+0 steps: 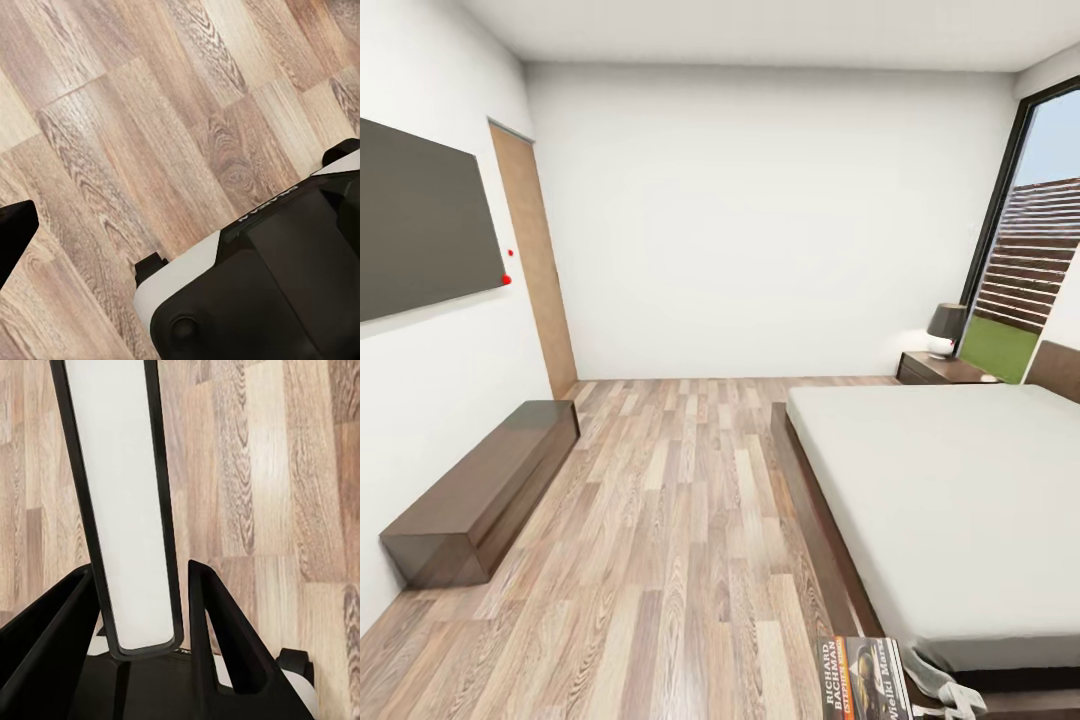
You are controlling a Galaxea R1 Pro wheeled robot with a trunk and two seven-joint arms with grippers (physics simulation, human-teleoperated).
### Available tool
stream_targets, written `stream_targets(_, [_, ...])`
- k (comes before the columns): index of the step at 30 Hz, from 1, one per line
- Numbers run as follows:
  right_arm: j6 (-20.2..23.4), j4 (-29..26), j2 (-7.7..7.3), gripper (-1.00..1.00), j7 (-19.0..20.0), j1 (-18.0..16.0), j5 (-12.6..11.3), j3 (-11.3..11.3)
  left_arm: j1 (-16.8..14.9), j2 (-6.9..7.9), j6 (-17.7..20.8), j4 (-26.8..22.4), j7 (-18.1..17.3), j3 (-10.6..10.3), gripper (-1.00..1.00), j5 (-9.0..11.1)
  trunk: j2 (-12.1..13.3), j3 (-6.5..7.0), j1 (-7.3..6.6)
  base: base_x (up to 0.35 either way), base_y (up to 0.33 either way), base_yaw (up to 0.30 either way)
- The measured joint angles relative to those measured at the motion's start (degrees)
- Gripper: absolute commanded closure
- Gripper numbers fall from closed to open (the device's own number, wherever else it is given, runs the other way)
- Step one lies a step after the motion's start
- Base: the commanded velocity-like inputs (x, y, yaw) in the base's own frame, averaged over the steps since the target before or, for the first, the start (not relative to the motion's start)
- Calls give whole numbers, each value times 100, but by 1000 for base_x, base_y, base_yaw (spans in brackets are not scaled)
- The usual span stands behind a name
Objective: In the bedroom, move the book from the bed onto either nightstand, and place the two sandals side by side next to the bed.
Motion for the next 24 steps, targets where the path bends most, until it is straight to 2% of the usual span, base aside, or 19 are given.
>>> stream_targets(10, [-5,0,3,100,-24,1,1,10,0,0,0,-5,-1,17,-100,188,0,0,-3,283,0,0])
stream_targets(24, [-5,3,3,100,-42,1,22,26,0,0,0,-3,1,17,-100,202,-1,0,-3,322,0,0])
